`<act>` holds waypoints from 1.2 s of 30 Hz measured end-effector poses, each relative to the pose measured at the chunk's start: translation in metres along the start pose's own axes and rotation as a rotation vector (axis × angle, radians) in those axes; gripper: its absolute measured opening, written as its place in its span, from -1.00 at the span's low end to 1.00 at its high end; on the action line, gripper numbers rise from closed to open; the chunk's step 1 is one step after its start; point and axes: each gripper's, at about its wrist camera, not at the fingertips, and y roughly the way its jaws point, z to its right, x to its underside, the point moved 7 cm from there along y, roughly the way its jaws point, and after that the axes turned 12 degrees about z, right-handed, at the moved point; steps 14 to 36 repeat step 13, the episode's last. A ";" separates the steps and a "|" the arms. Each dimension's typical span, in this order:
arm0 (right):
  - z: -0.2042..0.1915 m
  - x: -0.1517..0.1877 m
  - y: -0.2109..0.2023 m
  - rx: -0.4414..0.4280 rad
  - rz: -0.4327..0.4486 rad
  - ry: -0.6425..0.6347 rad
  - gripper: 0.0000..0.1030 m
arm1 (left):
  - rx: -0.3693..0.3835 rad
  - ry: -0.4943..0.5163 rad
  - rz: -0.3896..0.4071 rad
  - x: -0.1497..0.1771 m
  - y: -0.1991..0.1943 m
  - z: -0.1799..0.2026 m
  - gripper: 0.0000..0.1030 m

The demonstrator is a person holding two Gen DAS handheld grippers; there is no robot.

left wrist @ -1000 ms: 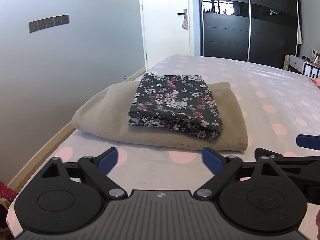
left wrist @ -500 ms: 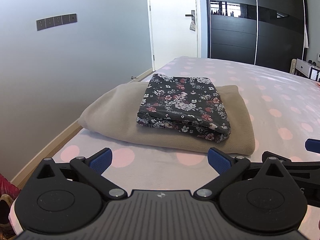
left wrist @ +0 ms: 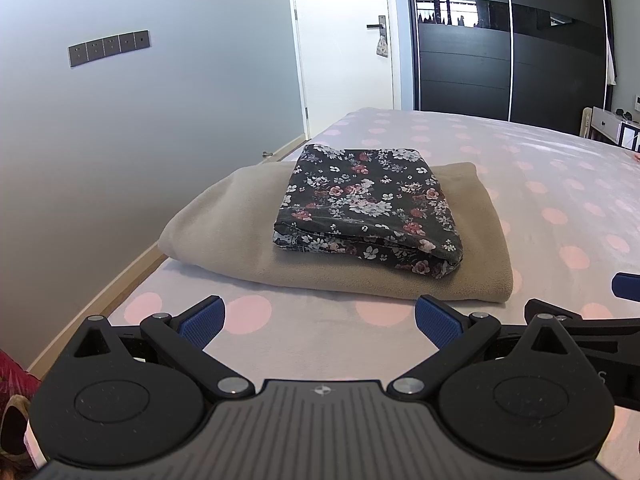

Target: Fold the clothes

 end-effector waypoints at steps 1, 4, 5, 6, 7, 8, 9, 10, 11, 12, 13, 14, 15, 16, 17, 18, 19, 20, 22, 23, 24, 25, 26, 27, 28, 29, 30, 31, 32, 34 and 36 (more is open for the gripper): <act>0.000 0.000 0.000 0.000 0.000 0.000 0.75 | 0.001 -0.001 0.001 0.000 0.000 0.000 1.00; 0.000 0.000 0.000 -0.001 -0.001 0.001 0.75 | 0.002 -0.001 0.002 0.001 0.001 -0.001 1.00; 0.000 0.001 0.000 -0.001 -0.001 0.001 0.75 | 0.002 0.001 0.002 0.001 0.002 -0.001 1.00; 0.000 0.001 0.000 -0.001 -0.001 0.002 0.75 | 0.001 0.000 0.001 0.001 0.002 -0.001 1.00; 0.000 0.001 0.000 -0.001 -0.001 0.002 0.75 | 0.002 -0.001 0.000 0.001 0.002 -0.001 1.00; 0.000 0.001 0.000 -0.002 -0.001 0.002 0.75 | 0.002 -0.003 0.000 0.001 0.002 -0.002 1.00; 0.000 0.001 0.000 -0.002 -0.001 0.001 0.75 | 0.002 -0.004 0.000 0.001 0.002 -0.002 1.00; 0.000 0.001 0.000 -0.003 0.000 0.001 0.75 | 0.001 -0.004 0.000 0.001 0.002 -0.002 1.00; 0.000 0.001 0.000 -0.003 0.000 0.001 0.75 | 0.001 -0.004 0.000 0.001 0.001 -0.002 1.00; 0.000 0.001 0.000 -0.004 0.001 0.001 0.75 | 0.000 -0.003 0.002 0.001 0.001 -0.002 1.00; 0.000 0.001 0.000 -0.004 0.001 0.002 0.75 | 0.000 -0.001 0.004 0.000 0.001 -0.002 1.00; 0.000 0.001 0.000 -0.004 0.001 0.002 0.75 | 0.000 -0.001 0.004 0.000 0.001 -0.002 1.00; 0.000 0.001 0.000 -0.004 0.001 0.002 0.75 | 0.000 -0.001 0.004 0.000 0.001 -0.002 1.00; 0.000 0.001 0.000 -0.004 0.001 0.002 0.75 | 0.000 -0.001 0.004 0.000 0.001 -0.002 1.00; 0.000 0.001 0.000 -0.004 0.001 0.002 0.75 | 0.000 -0.001 0.004 0.000 0.001 -0.002 1.00; 0.000 0.001 0.000 -0.004 0.001 0.002 0.75 | 0.000 -0.001 0.004 0.000 0.001 -0.002 1.00; 0.000 0.001 0.000 -0.004 0.001 0.002 0.75 | 0.000 -0.001 0.004 0.000 0.001 -0.002 1.00; 0.000 0.001 0.000 -0.004 0.001 0.002 0.75 | 0.000 -0.001 0.004 0.000 0.001 -0.002 1.00; 0.000 0.001 0.000 -0.004 0.001 0.002 0.75 | 0.000 -0.001 0.004 0.000 0.001 -0.002 1.00; 0.000 0.001 0.000 -0.004 0.001 0.002 0.75 | 0.000 -0.001 0.004 0.000 0.001 -0.002 1.00; 0.000 0.001 0.000 -0.004 0.001 0.002 0.75 | 0.000 -0.001 0.004 0.000 0.001 -0.002 1.00; 0.000 0.001 0.000 -0.004 0.001 0.002 0.75 | 0.000 -0.001 0.004 0.000 0.001 -0.002 1.00; 0.000 0.001 0.000 -0.004 0.001 0.002 0.75 | 0.000 -0.001 0.004 0.000 0.001 -0.002 1.00; 0.000 0.001 0.000 -0.004 0.001 0.002 0.75 | 0.000 -0.001 0.004 0.000 0.001 -0.002 1.00; 0.000 0.001 0.000 -0.004 0.001 0.002 0.75 | 0.000 -0.001 0.004 0.000 0.001 -0.002 1.00; 0.000 0.001 0.000 -0.004 0.001 0.002 0.75 | 0.000 -0.001 0.004 0.000 0.001 -0.002 1.00; 0.000 0.001 0.000 -0.004 0.001 0.002 0.75 | 0.000 -0.001 0.004 0.000 0.001 -0.002 1.00; 0.000 0.001 0.000 -0.004 0.001 0.002 0.75 | 0.000 -0.001 0.004 0.000 0.001 -0.002 1.00; 0.000 0.001 0.000 -0.004 0.001 0.002 0.75 | 0.000 -0.001 0.004 0.000 0.001 -0.002 1.00; 0.000 0.001 0.000 -0.004 0.001 0.002 0.75 | 0.000 -0.001 0.004 0.000 0.001 -0.002 1.00; 0.000 0.001 0.000 -0.004 0.001 0.002 0.75 | 0.000 -0.001 0.004 0.000 0.001 -0.002 1.00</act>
